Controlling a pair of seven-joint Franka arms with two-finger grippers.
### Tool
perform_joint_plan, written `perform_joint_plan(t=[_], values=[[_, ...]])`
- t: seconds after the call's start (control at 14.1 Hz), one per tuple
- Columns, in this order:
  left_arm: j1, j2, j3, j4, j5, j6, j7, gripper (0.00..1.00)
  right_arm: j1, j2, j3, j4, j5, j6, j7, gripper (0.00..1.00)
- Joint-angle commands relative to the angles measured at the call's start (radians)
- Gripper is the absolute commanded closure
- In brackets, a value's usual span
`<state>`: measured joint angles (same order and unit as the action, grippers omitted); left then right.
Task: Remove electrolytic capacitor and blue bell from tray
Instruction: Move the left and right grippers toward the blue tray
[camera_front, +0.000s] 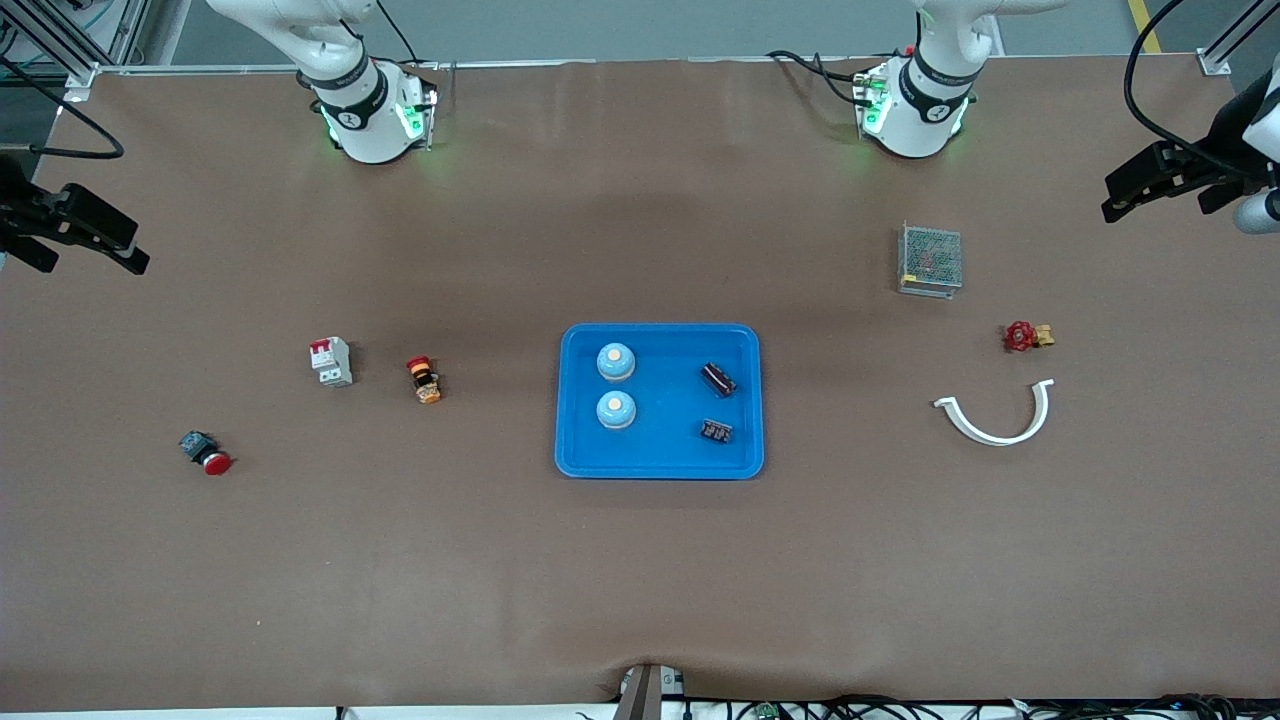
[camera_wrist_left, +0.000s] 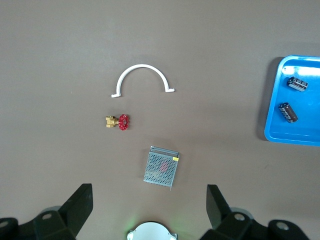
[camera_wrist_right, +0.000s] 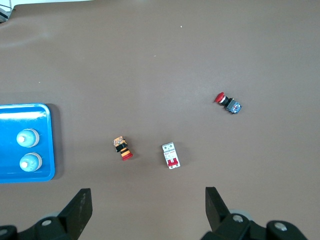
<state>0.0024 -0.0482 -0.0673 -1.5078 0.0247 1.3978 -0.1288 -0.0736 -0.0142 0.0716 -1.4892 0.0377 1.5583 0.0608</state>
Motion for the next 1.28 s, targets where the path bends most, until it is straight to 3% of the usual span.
perform_joint_plan(t=[0.0, 0.43, 0.78, 1.0, 1.21], values=[[0.002, -0.001, -0.002, 0.017, -0.002, -0.020, 0.014, 0.00, 0.002, -0.001, -0.003, -0.003, 0.016, 0.000, 0.013, 0.00], [-0.012, 0.008, -0.006, 0.015, 0.046, -0.020, 0.000, 0.00, 0.003, -0.001, -0.003, -0.003, 0.018, 0.000, 0.013, 0.00], [-0.010, 0.056, -0.121, -0.014, 0.041, -0.020, -0.174, 0.00, -0.027, -0.006, -0.007, -0.092, 0.040, 0.063, 0.068, 0.00], [-0.010, 0.102, -0.195, -0.070, -0.007, 0.006, -0.357, 0.00, -0.037, -0.013, -0.009, -0.195, 0.059, 0.132, 0.063, 0.00], [-0.007, 0.110, -0.241, -0.184, -0.061, 0.125, -0.469, 0.00, -0.034, -0.015, -0.009, -0.296, 0.059, 0.204, 0.079, 0.00]])
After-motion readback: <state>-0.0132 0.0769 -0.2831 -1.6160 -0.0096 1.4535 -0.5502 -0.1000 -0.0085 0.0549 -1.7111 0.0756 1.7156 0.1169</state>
